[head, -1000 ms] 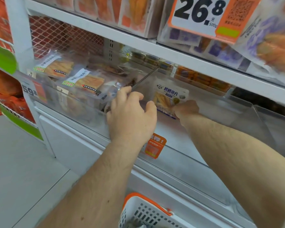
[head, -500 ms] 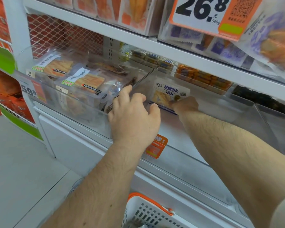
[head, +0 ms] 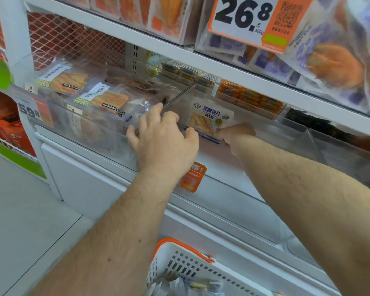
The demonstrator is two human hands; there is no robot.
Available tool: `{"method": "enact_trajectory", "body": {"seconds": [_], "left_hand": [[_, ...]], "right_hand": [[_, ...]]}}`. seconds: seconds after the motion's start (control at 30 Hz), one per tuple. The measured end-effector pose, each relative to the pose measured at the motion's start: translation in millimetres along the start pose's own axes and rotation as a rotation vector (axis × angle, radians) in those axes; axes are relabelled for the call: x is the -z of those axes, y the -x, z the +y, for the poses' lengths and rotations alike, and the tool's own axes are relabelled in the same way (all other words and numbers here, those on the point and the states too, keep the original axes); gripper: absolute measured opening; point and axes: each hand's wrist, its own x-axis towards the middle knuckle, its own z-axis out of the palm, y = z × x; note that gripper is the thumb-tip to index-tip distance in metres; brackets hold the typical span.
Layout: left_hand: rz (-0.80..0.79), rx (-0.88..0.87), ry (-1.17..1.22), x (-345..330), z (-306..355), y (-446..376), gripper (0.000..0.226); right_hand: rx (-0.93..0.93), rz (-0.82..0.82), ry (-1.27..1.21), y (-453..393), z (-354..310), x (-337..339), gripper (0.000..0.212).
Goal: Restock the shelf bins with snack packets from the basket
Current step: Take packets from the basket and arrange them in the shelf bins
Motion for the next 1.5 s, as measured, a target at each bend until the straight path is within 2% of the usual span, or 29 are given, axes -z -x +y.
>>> {"method": "enact_trajectory", "body": {"seconds": [0.13, 0.23, 0.33, 0.4, 0.47, 0.53, 0.63, 0.7, 0.8, 0.93, 1.0, 1.07, 1.2, 1.37, 1.43, 1.5], "left_hand": [[0.076, -0.059, 0.018, 14, 9, 13, 0.043], [0.104, -0.162, 0.063, 24, 19, 26, 0.044], [0.019, -0.287, 0.200, 30, 31, 46, 0.024], [-0.098, -0.323, 0.220, 25, 33, 61, 0.014], [-0.235, -0.355, 0.193, 17, 31, 73, 0.020], [-0.486, -0.365, 0.120, 7, 26, 84, 0.021], [-0.929, -0.446, -0.130, -12, 14, 102, 0.012], [-1.096, -0.491, -0.244, -26, 5, 114, 0.009], [-1.235, -0.465, -0.280, -46, -8, 125, 0.014], [-1.368, -0.470, -0.366, -71, -22, 132, 0.019], [-1.414, -0.478, -0.427, -82, -26, 135, 0.015], [-1.450, -0.484, -0.463, -89, -26, 138, 0.021], [-1.490, -0.483, -0.449, -96, -21, 140, 0.018], [-1.481, -0.473, -0.421, -94, -18, 141, 0.029], [-1.486, -0.469, -0.422, -91, -17, 140, 0.029], [-1.479, -0.457, -0.417, -86, -15, 140, 0.026]], "right_hand": [[-0.055, -0.048, -0.197, 17, 8, 19, 0.023], [-0.034, -0.065, -0.280, 54, 14, 39, 0.016], [0.072, -0.028, -0.371, 97, 35, 54, 0.010], [0.129, -0.031, -0.417, 124, 49, 65, 0.003], [0.167, -0.024, -0.430, 146, 62, 78, 0.008], [0.189, -0.029, -0.430, 168, 77, 90, 0.011], [0.193, -0.083, -0.401, 191, 115, 89, 0.009], [0.145, -0.136, -0.347, 197, 149, 75, 0.008], [0.046, -0.262, -0.168, 194, 207, 48, 0.011], [-0.052, -0.528, 0.281, 181, 278, 19, 0.017], [-0.061, -0.608, 0.503, 175, 307, 7, 0.023], [-0.084, -0.655, 0.637, 172, 328, -1, 0.033], [-0.173, -0.679, 0.643, 172, 351, -10, 0.042], [-0.111, -0.745, 0.726, 173, 345, -8, 0.026], [-0.027, -0.784, 0.779, 173, 333, 2, 0.023], [0.107, -0.746, 0.772, 174, 315, 19, 0.020]]}}
